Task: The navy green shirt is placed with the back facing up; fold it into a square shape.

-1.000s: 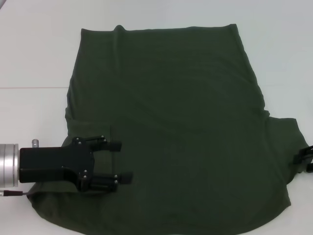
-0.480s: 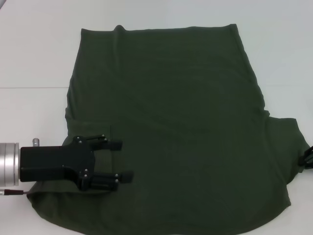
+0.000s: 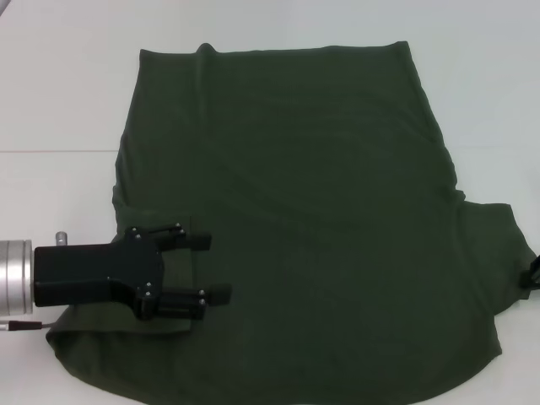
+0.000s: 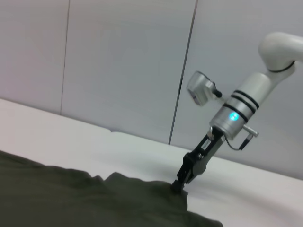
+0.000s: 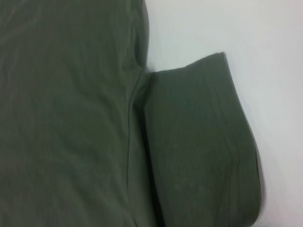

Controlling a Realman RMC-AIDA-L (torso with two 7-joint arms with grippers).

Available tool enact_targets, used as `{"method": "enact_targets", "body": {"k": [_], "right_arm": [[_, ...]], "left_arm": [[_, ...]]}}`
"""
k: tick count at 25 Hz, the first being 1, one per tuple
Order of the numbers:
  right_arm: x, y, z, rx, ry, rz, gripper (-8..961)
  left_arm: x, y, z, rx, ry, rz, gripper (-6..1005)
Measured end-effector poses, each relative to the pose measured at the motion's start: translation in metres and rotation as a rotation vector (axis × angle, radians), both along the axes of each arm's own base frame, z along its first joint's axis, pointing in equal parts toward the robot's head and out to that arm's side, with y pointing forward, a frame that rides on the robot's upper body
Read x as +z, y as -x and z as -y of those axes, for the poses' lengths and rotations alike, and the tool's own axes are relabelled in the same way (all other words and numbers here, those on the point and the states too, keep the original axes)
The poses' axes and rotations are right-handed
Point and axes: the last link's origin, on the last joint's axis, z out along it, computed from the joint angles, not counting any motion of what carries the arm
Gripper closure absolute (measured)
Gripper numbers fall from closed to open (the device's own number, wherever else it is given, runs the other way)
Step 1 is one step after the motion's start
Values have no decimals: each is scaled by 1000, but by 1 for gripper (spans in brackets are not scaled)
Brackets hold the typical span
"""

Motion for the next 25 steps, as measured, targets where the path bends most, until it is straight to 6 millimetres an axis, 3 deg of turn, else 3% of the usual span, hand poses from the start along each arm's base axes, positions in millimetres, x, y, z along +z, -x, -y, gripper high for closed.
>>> {"method": "enact_targets", "body": {"k": [9,16,25], "right_arm": [[9,3,5,66,-55,-61,936],[8,6,9,150,-117,-136,940],[21,-9,20,218,-265,-170,939]], "left_arm": [[6,-3,0,28,-18,78,97],[10,3,-1,119,-43,163,97],[13,11,0,203,-70,272,97]]}}
